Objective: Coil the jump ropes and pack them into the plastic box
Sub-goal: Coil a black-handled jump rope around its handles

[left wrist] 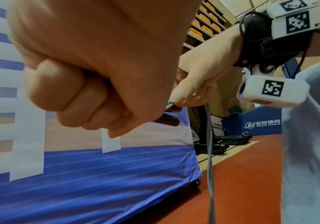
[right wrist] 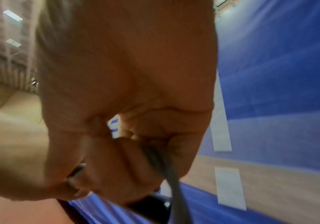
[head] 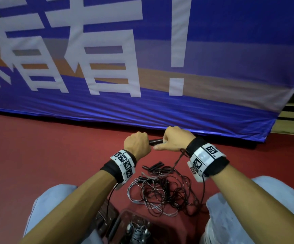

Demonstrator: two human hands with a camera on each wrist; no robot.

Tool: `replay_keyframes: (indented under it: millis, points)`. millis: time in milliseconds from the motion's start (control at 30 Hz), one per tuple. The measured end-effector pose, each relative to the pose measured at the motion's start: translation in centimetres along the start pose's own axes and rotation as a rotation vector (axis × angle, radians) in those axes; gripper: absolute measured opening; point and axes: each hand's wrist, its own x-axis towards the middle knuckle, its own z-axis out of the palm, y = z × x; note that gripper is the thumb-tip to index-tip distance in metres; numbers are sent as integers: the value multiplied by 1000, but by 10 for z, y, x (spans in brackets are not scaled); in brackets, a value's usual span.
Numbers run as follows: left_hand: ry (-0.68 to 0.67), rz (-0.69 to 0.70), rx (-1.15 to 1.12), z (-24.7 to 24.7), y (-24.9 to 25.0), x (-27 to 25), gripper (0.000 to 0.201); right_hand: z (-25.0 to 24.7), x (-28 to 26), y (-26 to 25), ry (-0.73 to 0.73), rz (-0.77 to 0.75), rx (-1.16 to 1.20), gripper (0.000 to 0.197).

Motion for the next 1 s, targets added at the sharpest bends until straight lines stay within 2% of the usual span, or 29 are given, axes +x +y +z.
replay_keyframes:
  millis: [133,200,233,333,400,533,633,767,900,1000]
  points:
    - [-10,-82,5,6,-5,5,21,3,3,3,-191,35,26,46]
    - [-15,-146,-21,8,-13,9,21,7,5,-2,-307,-15,111,49]
    - [-13,-180,-48,7,-17,10,23,11,6,-7,-320,-64,139,52]
    - [-18,-255,-139,8,-28,12,30,40,0,-36,-241,-236,129,50]
    - [-43,-248,-150,13,-31,8,28,60,-5,-49,-168,-326,78,43]
    - [-117,-156,-93,31,-31,-8,21,65,-3,-44,-95,-433,252,40]
    - [-92,-33,-44,43,-29,-20,21,57,-2,-38,-97,-470,247,40]
    - [-111,66,-17,51,-21,-35,33,39,3,-26,-64,-447,157,33]
    - [-143,121,-63,49,-17,-43,68,15,6,-11,26,-336,-16,37]
    - [-112,134,-105,36,-17,-46,59,-2,8,0,106,-298,-79,48]
